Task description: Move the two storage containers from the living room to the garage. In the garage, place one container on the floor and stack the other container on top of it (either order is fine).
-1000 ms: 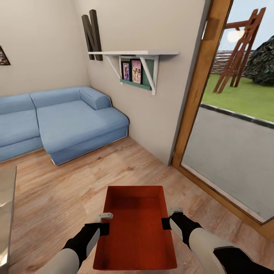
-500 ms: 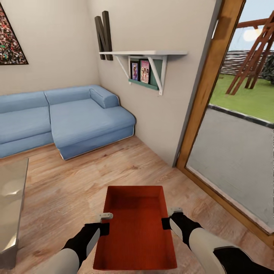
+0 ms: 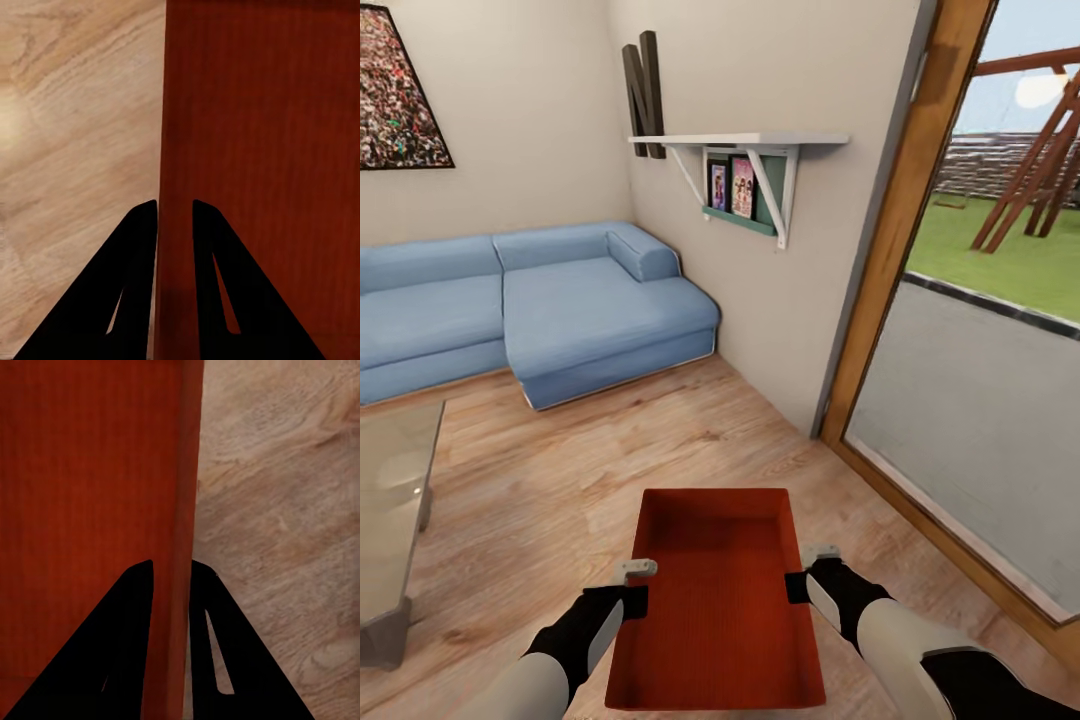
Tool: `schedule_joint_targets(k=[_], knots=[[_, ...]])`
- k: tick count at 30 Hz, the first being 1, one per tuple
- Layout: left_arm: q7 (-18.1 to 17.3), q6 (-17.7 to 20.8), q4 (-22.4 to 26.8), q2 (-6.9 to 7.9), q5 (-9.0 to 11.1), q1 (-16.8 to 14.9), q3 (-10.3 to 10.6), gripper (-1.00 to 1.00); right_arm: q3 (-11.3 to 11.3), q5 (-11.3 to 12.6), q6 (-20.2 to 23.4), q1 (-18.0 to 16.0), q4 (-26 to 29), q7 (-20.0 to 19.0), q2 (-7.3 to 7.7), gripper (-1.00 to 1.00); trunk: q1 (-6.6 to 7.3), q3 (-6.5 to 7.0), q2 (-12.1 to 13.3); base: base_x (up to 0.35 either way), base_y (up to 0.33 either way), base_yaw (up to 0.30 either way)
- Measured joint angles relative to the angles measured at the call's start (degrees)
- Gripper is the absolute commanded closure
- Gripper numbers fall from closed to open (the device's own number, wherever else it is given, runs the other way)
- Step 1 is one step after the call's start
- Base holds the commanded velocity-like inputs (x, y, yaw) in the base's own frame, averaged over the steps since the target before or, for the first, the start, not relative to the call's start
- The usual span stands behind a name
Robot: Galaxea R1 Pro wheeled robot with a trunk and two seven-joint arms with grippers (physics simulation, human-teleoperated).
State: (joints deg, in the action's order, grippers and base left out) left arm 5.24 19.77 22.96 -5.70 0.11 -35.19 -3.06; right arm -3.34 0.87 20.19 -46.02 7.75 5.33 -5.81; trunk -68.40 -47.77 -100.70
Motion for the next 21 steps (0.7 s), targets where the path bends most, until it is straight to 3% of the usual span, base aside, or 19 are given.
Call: schedule_joint_targets(k=[21], knots=[[0.0, 0.0, 0.0, 0.00, 0.0, 0.0, 0.0, 1.00, 0.0, 0.0, 0.0, 0.0, 0.0, 0.0, 0.01, 1.00, 0.00, 0.00, 0.0, -0.001, -0.004, 0.287]])
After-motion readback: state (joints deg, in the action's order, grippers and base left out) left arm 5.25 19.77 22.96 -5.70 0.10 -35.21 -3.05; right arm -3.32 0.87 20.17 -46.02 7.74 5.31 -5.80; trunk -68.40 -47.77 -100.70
